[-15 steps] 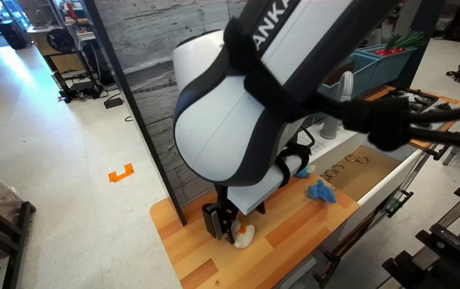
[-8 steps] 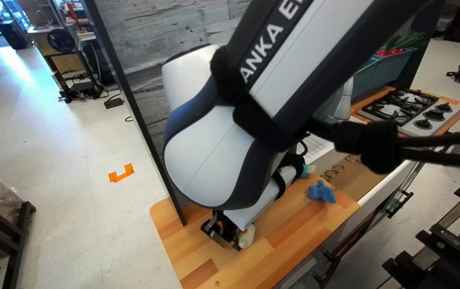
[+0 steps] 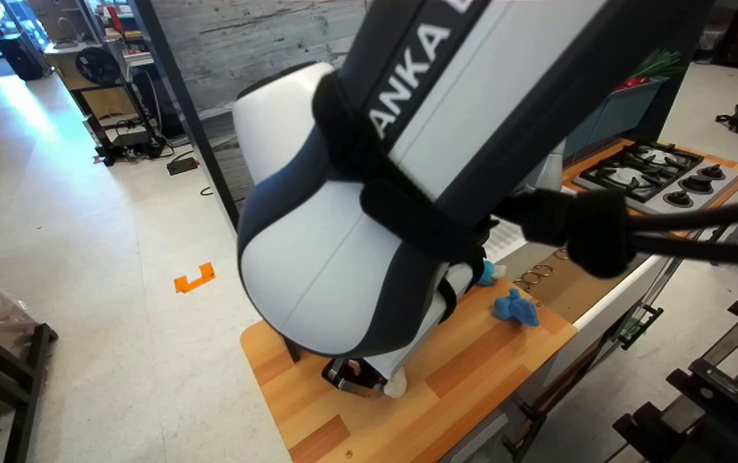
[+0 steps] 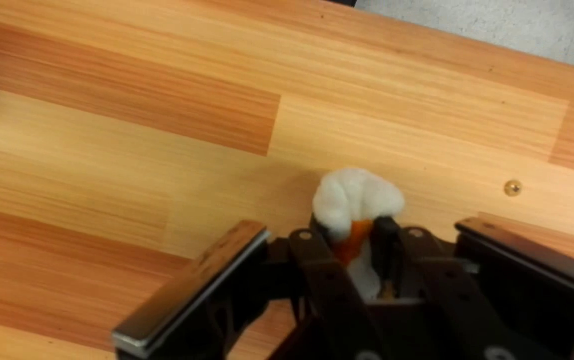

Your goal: Pick up the bear plush toy and put it on the right side of the counter

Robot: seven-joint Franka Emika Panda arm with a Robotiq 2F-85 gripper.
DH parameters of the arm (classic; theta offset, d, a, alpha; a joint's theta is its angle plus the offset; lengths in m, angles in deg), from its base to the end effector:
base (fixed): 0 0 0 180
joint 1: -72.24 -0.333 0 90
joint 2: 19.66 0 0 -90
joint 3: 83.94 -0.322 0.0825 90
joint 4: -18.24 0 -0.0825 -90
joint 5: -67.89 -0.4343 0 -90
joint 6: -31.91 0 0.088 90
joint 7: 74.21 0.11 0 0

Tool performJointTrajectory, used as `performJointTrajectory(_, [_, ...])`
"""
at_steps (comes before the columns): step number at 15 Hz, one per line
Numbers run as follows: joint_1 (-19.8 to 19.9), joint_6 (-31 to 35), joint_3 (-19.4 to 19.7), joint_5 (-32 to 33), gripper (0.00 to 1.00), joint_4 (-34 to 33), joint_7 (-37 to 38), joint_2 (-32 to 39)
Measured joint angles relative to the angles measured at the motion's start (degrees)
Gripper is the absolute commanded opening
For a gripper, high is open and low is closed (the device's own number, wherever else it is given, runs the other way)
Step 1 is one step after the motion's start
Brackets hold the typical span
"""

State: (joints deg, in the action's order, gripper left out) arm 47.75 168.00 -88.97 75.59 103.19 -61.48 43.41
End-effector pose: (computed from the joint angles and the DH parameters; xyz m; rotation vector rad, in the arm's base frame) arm 0.6022 0.3349 -0.0431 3.0060 0.5463 -0.2887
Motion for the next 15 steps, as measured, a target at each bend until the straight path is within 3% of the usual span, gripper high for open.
performJointTrajectory(8, [0.0,0.0,3.9,0.7,0.05,14.4,1.8,-12.0])
performJointTrajectory(15, [0.1,-0.4,8.8,7.2,0.05,15.6,3.0,-13.8])
